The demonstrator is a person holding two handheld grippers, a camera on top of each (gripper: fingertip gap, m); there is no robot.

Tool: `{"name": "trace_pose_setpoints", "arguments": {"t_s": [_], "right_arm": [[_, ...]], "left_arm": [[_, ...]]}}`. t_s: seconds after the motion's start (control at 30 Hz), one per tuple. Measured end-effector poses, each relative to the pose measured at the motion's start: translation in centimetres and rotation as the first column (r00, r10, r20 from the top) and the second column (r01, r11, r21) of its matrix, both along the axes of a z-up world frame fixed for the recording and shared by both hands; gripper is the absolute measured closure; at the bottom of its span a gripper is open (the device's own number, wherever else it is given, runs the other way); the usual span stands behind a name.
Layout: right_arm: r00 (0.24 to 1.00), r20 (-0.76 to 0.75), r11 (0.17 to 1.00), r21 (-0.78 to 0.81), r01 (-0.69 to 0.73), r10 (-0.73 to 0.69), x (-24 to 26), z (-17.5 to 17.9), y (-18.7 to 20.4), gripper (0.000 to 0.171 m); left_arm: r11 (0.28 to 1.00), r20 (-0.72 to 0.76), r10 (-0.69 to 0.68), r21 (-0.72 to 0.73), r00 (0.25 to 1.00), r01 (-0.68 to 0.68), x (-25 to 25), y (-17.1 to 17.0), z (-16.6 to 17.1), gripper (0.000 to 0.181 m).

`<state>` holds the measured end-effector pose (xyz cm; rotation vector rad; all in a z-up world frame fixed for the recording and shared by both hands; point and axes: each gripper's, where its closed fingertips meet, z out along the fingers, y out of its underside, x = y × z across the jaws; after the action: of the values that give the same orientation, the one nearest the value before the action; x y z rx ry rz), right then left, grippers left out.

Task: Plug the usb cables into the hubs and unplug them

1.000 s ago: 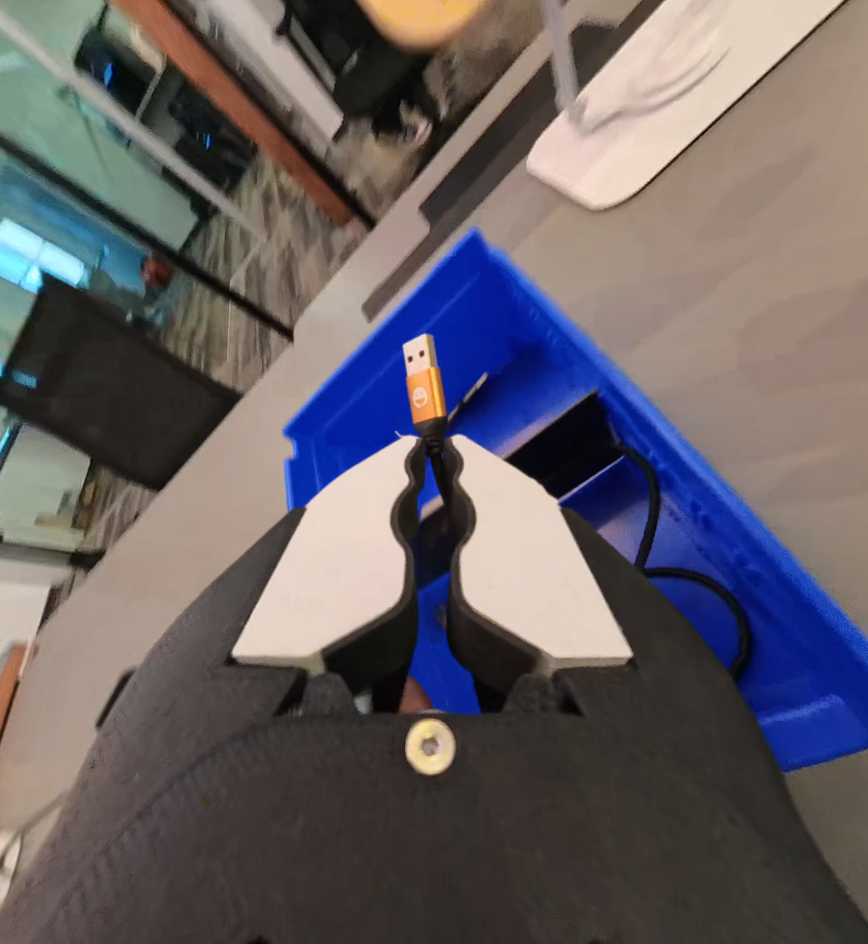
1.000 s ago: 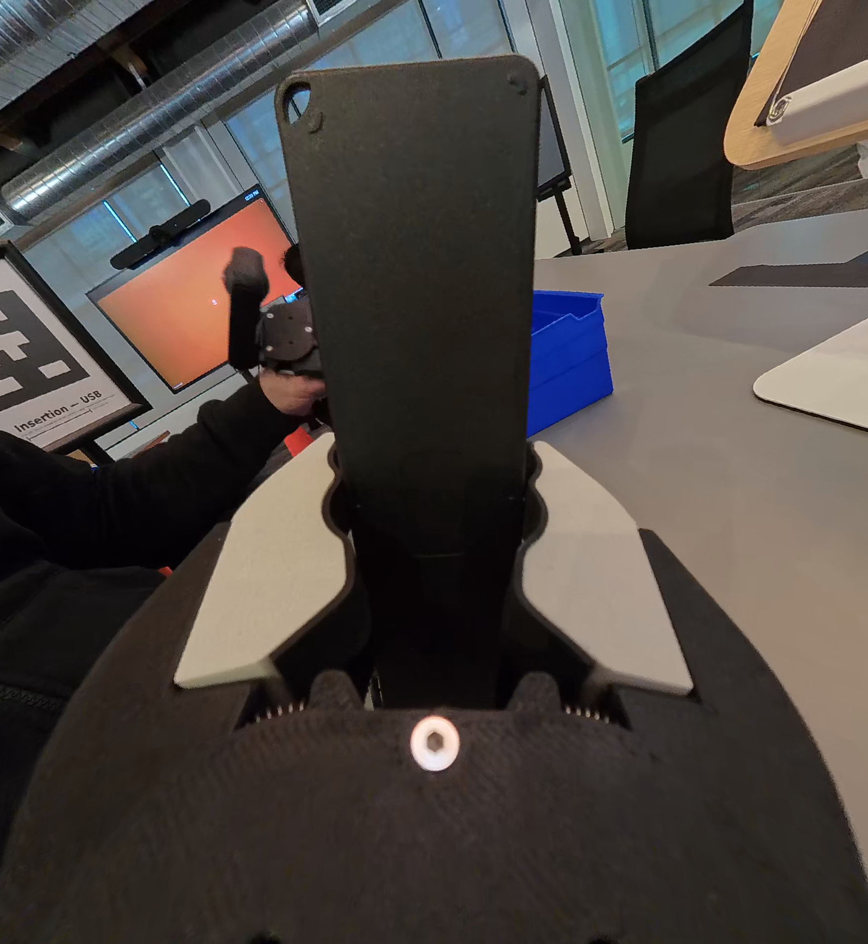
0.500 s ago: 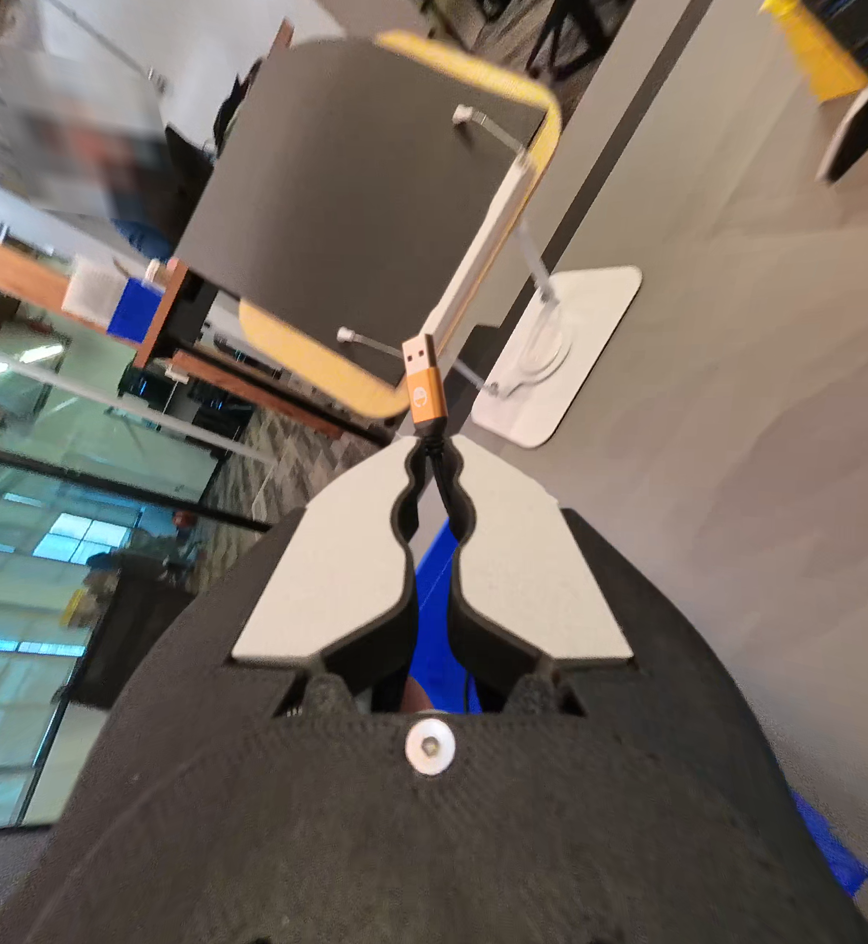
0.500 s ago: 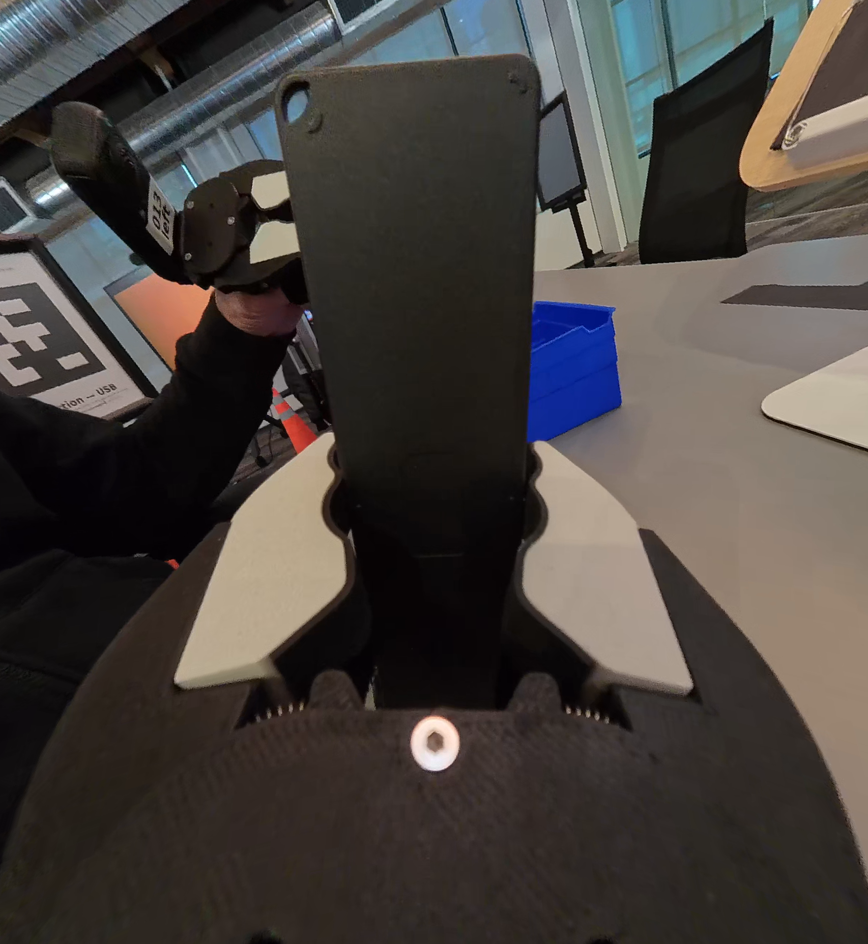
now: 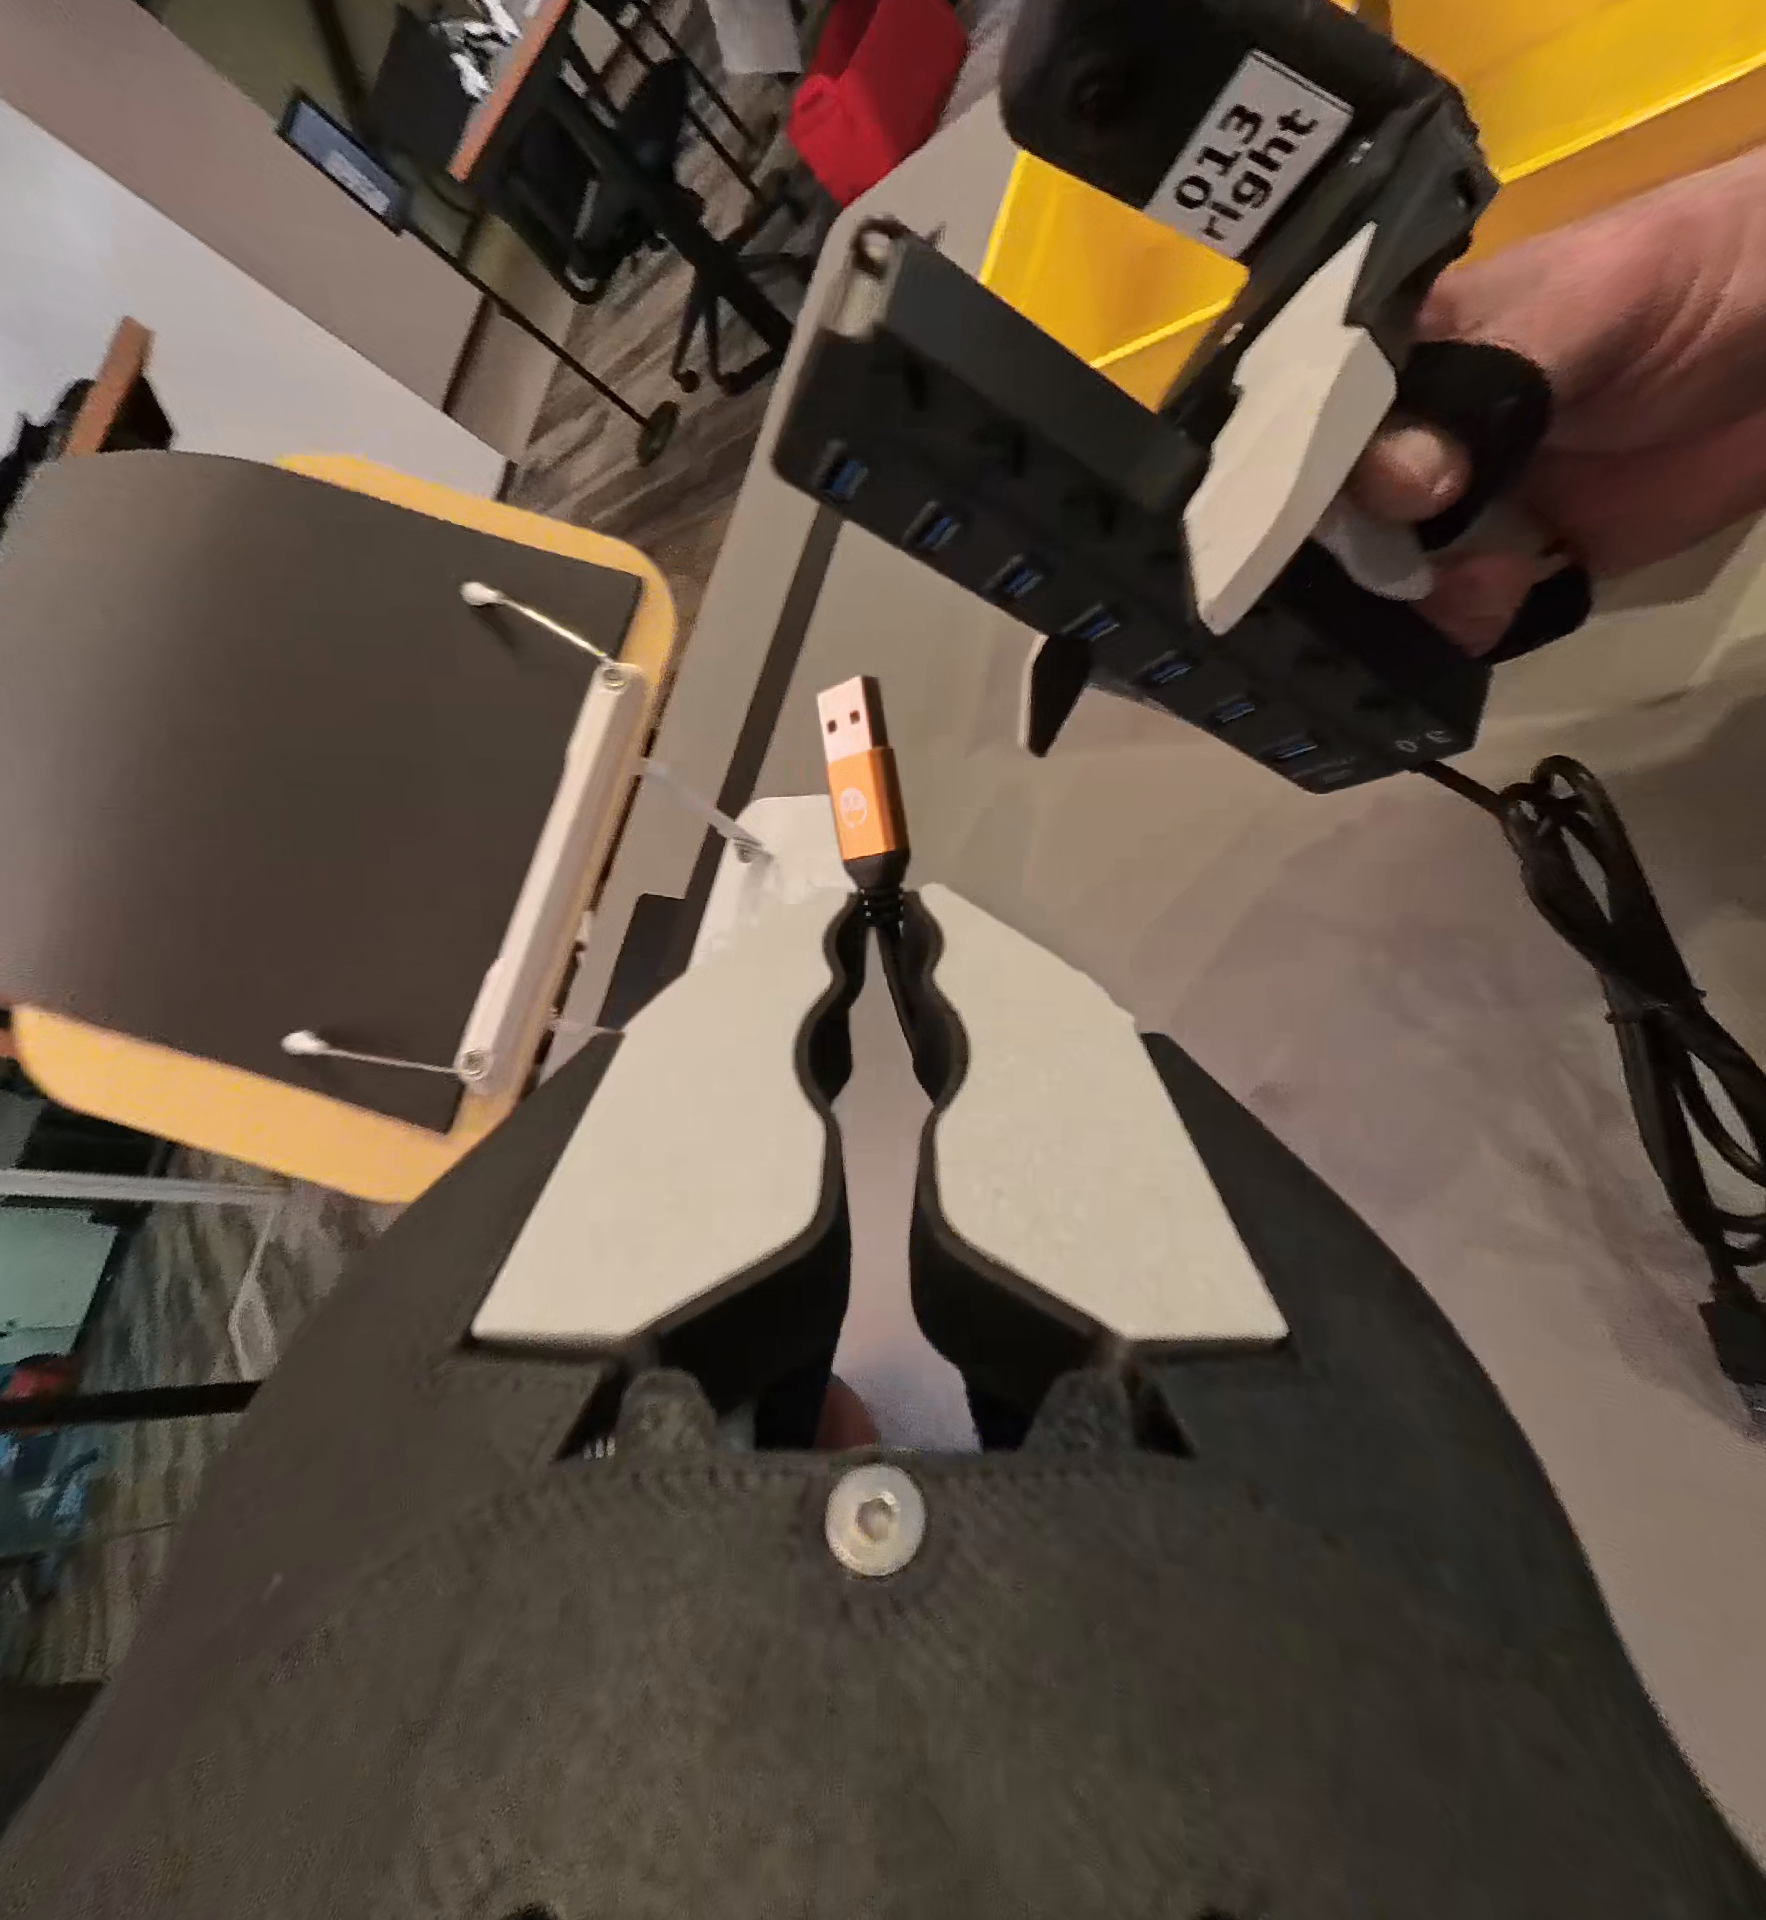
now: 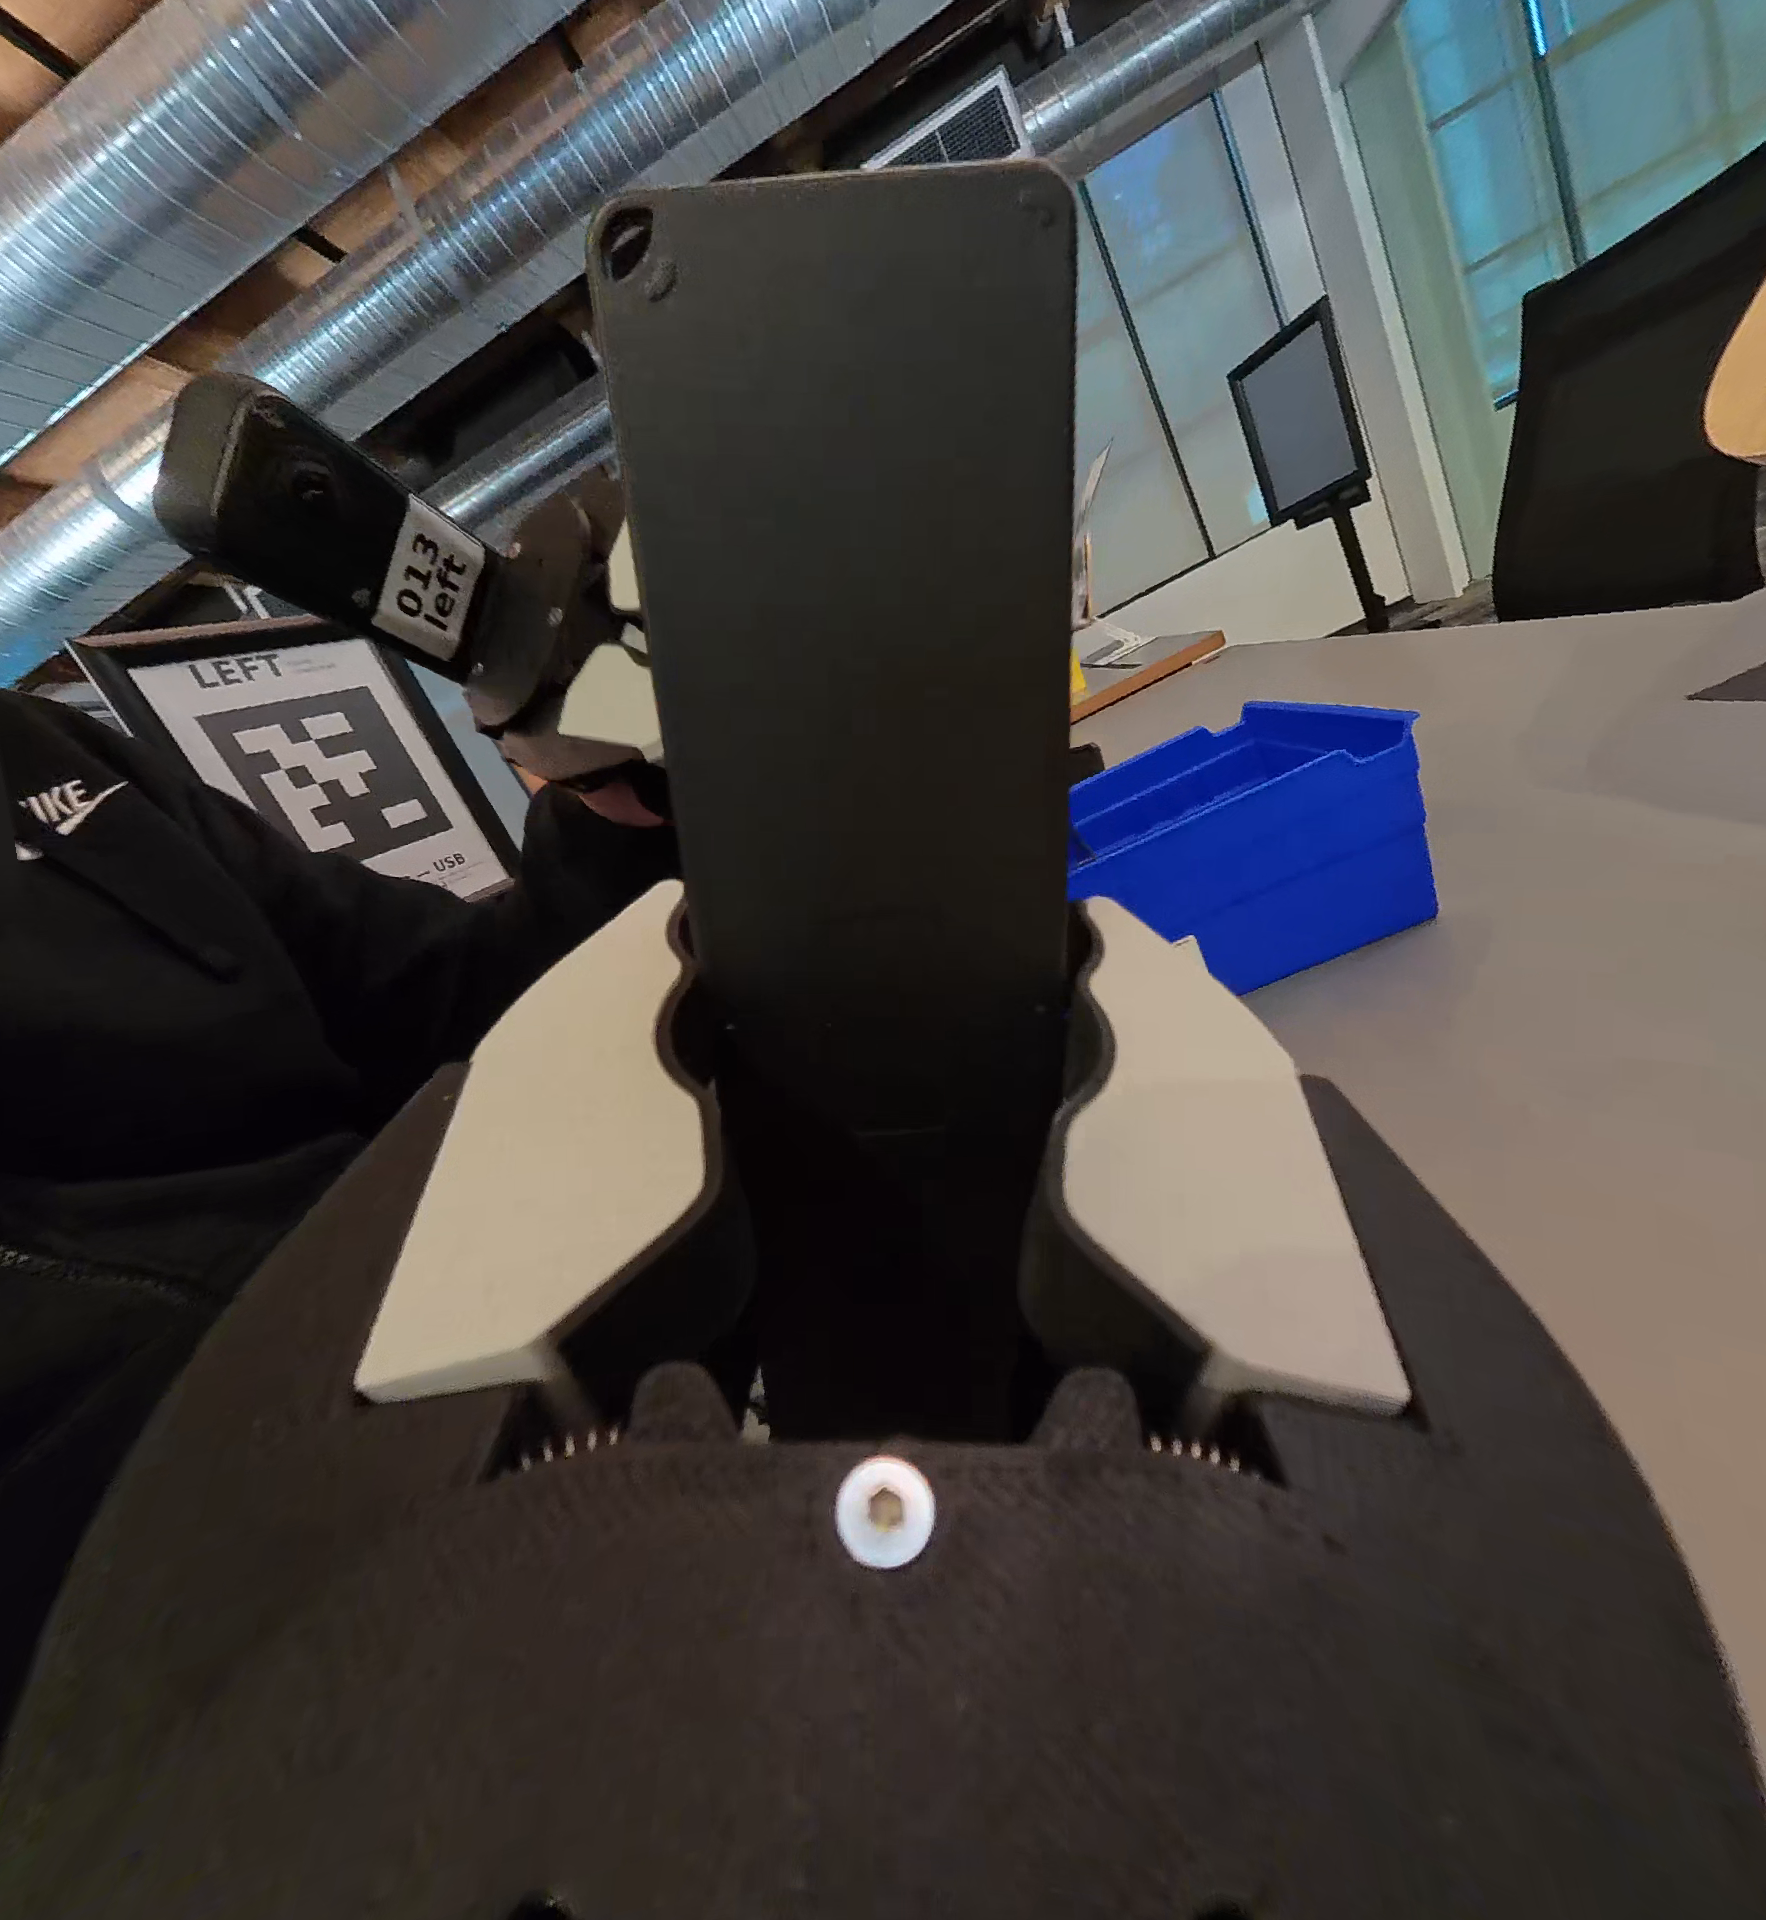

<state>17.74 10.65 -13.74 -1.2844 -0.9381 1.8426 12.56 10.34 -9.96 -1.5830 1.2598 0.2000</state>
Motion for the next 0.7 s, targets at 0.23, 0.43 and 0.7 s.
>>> {"name": "trace_pose_setpoints", "arguments": {"t_s": [0.23, 0.43, 0.7], "right_arm": [[0.999, -0.014, 0.999, 0.002, -0.036, 0.036, -0.1, 0.2, -0.5, 0.107], [0.999, 0.016, 0.999, 0.015, -0.050, 0.050, -0.5, -0.3, -0.9, 0.107], [0.993, 0.098, 0.994, 0.086, -0.073, 0.064, -1.4, -1.3, -2.0, 0.107]], "left_arm": [[0.993, -0.017, -0.044, -0.109, 0.999, 0.042, 1.9, 0.2, -4.4, 0.175], [0.991, -0.074, -0.057, -0.121, 0.996, 0.048, 2.6, 0.0, -6.2, 0.175], [0.987, -0.091, -0.065, -0.154, 0.994, 0.050, 2.8, -0.4, -6.9, 0.175]]}}
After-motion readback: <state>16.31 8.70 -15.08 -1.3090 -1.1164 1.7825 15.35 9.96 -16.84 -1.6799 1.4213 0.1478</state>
